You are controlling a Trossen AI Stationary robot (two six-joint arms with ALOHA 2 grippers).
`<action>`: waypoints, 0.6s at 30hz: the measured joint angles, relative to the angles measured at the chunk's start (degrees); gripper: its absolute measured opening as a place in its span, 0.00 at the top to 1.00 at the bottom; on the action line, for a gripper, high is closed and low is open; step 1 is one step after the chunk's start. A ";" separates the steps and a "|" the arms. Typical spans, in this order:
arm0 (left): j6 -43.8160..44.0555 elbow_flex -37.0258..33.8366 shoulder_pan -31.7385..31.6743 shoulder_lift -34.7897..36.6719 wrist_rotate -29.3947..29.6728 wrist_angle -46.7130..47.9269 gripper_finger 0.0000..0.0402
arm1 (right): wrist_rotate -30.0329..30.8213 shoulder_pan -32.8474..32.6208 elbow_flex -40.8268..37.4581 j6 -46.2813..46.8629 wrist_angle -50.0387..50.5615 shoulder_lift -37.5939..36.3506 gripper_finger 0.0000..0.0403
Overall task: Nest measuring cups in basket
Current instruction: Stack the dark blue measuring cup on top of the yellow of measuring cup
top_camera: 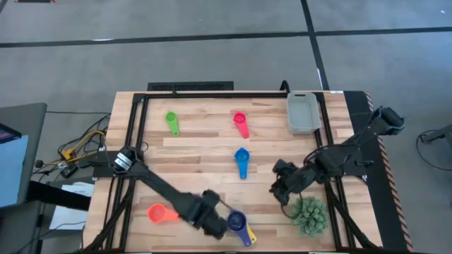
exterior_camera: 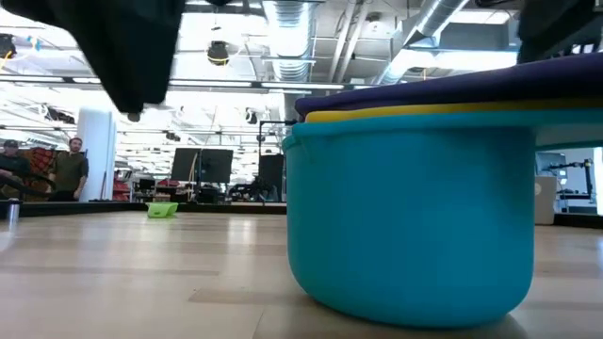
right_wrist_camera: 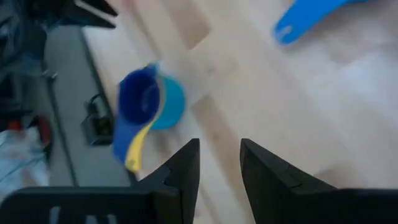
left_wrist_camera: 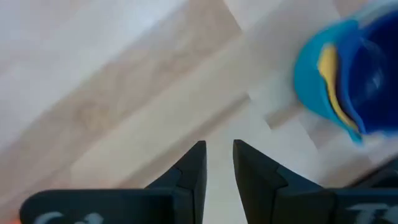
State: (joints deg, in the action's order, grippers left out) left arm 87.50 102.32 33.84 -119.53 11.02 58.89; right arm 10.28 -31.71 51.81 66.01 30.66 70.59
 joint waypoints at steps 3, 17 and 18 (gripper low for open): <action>2.96 0.00 3.53 0.00 4.15 -2.40 0.83 | -2.08 -0.48 1.00 -0.03 -4.30 4.01 0.66; -0.45 0.02 11.32 -7.44 14.46 -21.44 0.83 | -7.47 -3.76 11.60 -4.70 -2.39 21.72 0.68; -1.29 0.02 11.04 -8.19 14.25 -22.88 0.83 | -7.88 -4.02 12.82 -6.00 -2.41 23.09 0.68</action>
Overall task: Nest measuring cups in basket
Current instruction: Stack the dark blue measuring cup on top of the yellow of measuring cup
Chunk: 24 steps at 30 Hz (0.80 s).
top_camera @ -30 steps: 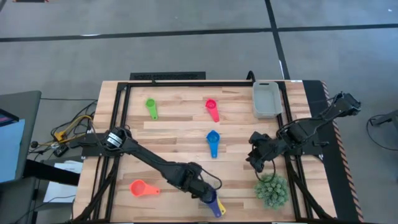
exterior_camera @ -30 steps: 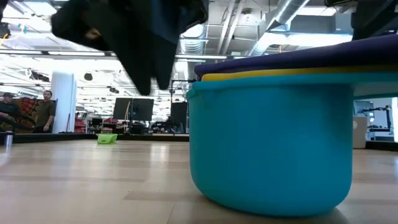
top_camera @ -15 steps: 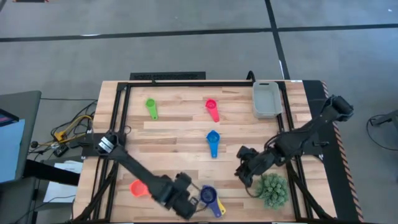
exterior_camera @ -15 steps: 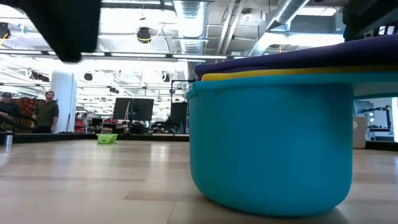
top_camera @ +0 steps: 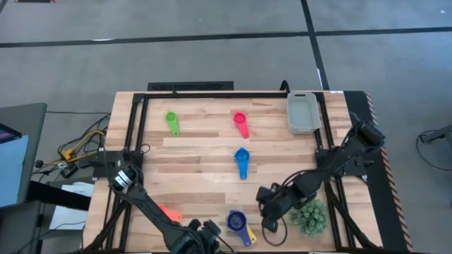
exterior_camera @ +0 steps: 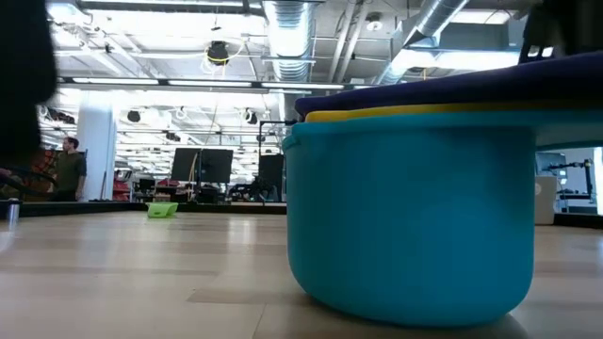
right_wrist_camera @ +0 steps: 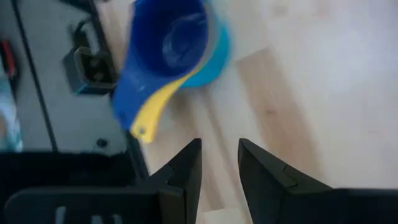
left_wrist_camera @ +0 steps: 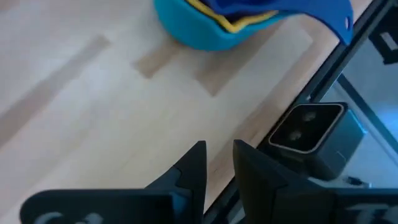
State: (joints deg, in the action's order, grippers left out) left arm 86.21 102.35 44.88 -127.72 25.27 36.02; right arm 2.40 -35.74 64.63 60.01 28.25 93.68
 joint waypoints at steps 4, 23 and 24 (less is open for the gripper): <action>-2.20 0.00 -1.39 -1.56 -0.65 -4.81 0.83 | -1.77 -0.10 3.81 -1.46 0.10 4.93 0.68; -8.15 0.00 -8.50 -1.70 -0.75 -7.48 0.83 | -2.47 0.90 10.04 1.21 2.41 14.59 0.71; -8.54 0.00 -8.81 -1.70 -0.75 -7.49 0.83 | -2.47 0.96 10.02 1.19 2.18 14.59 0.71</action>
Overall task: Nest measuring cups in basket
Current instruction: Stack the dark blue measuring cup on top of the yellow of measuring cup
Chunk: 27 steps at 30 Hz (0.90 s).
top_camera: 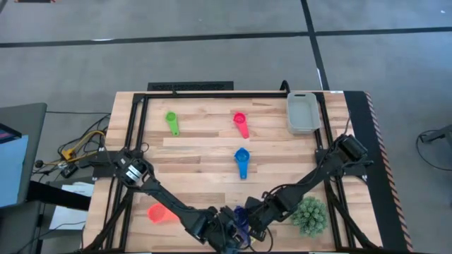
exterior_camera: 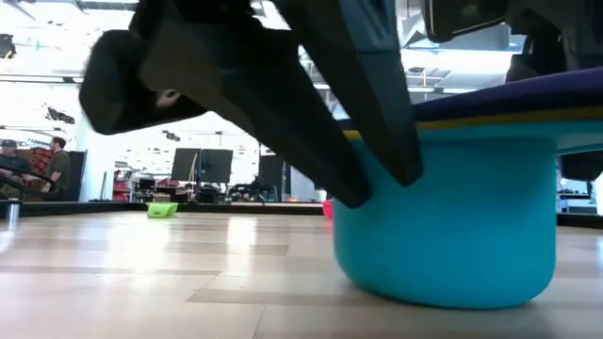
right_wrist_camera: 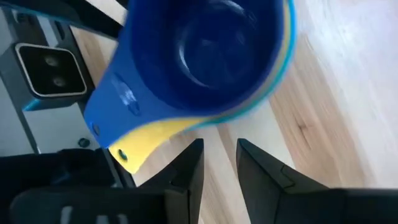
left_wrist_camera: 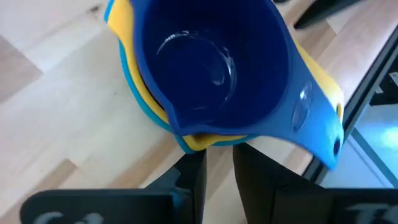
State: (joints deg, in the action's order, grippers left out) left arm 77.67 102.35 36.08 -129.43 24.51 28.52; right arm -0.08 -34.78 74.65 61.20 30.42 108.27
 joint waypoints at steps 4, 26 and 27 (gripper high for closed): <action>-1.80 0.00 -0.37 0.00 -0.04 0.05 0.83 | 0.02 0.19 0.00 -0.69 0.19 -0.02 0.71; -3.78 0.00 0.65 -0.02 -9.16 -1.29 0.83 | -3.39 -1.77 -0.14 -1.31 -2.69 0.93 0.71; -4.31 0.00 0.65 -0.02 -9.19 -1.20 0.83 | -3.32 -1.84 -0.07 -1.27 -4.10 1.35 0.71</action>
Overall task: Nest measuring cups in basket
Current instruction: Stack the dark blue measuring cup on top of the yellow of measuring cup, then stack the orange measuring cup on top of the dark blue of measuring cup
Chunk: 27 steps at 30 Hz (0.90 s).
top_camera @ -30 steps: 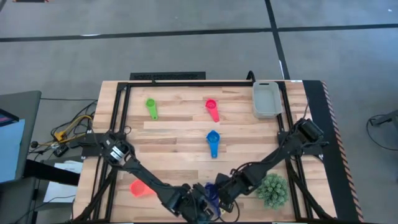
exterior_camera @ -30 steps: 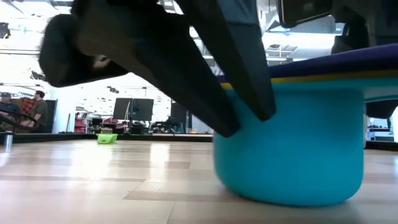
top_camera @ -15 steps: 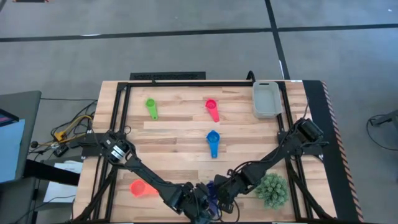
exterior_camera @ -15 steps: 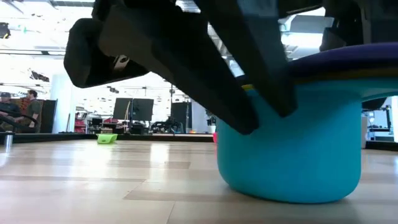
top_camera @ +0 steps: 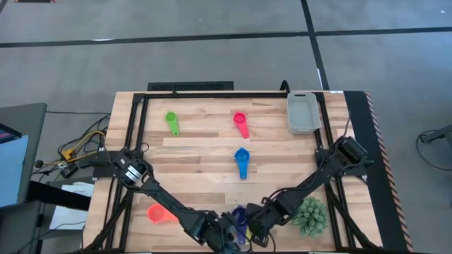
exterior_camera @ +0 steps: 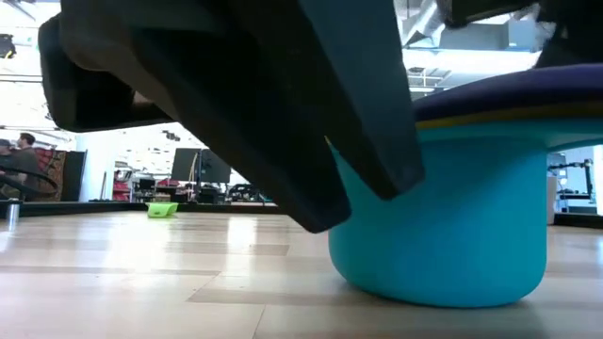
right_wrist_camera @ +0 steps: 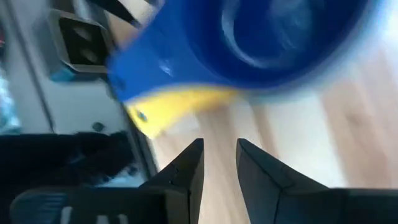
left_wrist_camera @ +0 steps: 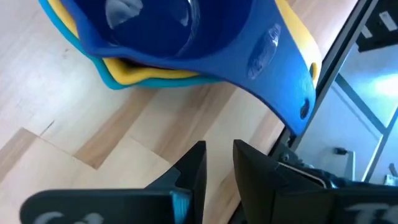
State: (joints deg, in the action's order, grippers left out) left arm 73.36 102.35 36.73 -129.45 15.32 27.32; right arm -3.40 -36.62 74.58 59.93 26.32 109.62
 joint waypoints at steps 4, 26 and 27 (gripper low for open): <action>-2.49 0.00 -0.43 0.00 -0.07 0.07 0.83 | 0.32 0.35 -0.11 -0.26 -2.06 1.24 0.71; -5.61 -0.02 -0.68 3.76 -2.77 11.12 0.83 | 4.51 1.15 -0.01 -4.22 4.00 -6.18 0.71; -5.93 -0.02 -0.66 4.71 -2.64 13.34 0.83 | 5.24 1.19 -0.02 -4.84 5.74 -7.75 0.71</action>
State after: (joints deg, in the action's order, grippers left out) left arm 67.43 102.32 36.07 -124.74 12.68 40.66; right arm 1.84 -35.43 74.56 55.09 32.06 101.87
